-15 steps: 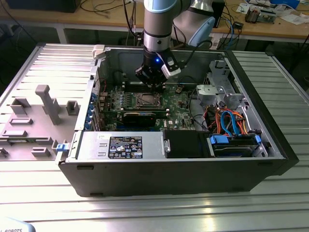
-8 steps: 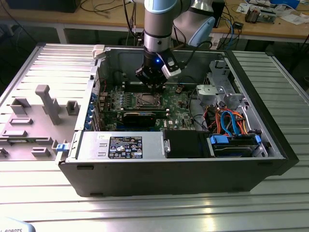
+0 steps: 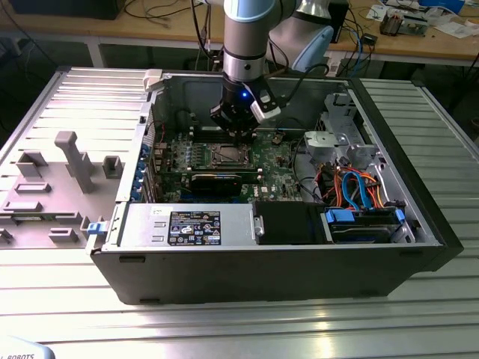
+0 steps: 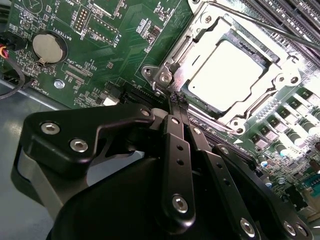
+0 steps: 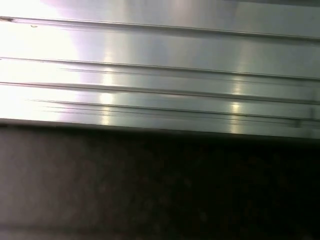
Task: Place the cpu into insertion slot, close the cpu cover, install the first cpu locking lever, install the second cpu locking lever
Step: 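Install the first cpu locking lever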
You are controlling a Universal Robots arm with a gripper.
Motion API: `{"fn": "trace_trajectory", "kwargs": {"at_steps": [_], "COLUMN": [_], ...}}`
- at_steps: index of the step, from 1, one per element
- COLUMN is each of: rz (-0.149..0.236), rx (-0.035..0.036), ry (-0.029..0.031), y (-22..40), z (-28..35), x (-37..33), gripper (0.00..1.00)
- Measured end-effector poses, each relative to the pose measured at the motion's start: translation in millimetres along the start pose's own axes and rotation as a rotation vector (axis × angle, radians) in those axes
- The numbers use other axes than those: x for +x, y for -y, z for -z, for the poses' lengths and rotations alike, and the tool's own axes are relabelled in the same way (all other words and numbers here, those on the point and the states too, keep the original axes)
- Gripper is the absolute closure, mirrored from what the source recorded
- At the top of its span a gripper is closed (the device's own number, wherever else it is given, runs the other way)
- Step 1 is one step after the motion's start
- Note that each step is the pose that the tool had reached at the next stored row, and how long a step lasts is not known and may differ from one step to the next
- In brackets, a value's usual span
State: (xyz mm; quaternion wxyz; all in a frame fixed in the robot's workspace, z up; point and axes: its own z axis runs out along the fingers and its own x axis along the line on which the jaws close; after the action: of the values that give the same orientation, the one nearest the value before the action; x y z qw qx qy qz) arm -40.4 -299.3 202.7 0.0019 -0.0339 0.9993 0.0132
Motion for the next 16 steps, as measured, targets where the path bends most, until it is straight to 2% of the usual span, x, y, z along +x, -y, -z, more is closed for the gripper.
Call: {"fn": "trace_trajectory", "kwargs": {"at_steps": [5,16], "rz": [0.0,0.0], "rx": [-0.0003,-0.001], "ry": [-0.0025,-0.0029], "y": [-0.1,0.1], "z": [0.0,1.5], "x": [-0.1,-1.9], "gripper": [0.89,0.89]}}
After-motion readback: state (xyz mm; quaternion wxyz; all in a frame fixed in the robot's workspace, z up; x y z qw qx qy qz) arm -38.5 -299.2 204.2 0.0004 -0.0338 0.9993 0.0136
